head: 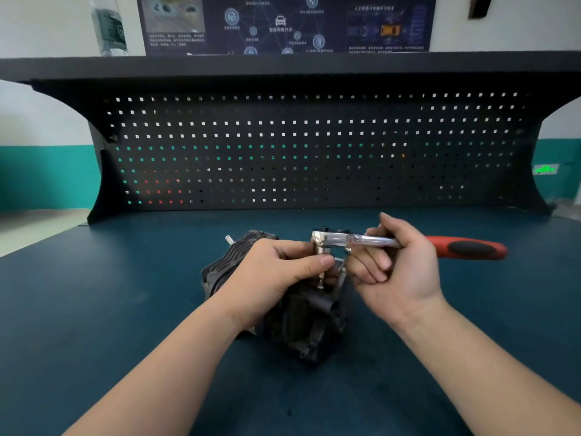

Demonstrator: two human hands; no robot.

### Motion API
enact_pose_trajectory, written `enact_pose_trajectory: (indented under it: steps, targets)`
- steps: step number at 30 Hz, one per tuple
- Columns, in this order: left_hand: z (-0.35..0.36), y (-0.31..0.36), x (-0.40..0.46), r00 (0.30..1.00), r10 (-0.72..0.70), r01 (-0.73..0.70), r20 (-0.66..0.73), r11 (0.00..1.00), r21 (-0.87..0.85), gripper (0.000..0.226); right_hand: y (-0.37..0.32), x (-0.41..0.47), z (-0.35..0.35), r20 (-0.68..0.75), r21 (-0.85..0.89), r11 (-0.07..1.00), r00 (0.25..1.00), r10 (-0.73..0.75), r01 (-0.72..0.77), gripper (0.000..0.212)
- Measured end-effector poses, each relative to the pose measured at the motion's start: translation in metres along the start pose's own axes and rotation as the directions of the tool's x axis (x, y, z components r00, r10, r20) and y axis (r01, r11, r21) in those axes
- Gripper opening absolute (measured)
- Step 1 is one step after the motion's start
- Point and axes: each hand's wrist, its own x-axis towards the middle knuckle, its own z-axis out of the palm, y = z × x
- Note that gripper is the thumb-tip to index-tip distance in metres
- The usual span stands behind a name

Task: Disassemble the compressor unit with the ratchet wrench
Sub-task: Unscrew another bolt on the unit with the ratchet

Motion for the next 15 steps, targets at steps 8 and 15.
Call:
enact_pose_trajectory:
  steps: [8, 15]
  targets:
    - [-0.002, 0.000, -0.002, 0.999, 0.049, -0.049, 0.008, 0.998, 0.030, 0.016, -0.002, -0.021, 0.015, 0.349, -0.462, 0.737, 0.865, -0.360, 0.493, 0.040]
    - [-0.001, -0.003, -0.001, 0.998, 0.051, -0.053, 0.031, 0.996, 0.073, 0.012, -0.002, -0.029, 0.014, 0.680, -0.637, 0.043, 0.587, -0.440, 0.770, 0.041]
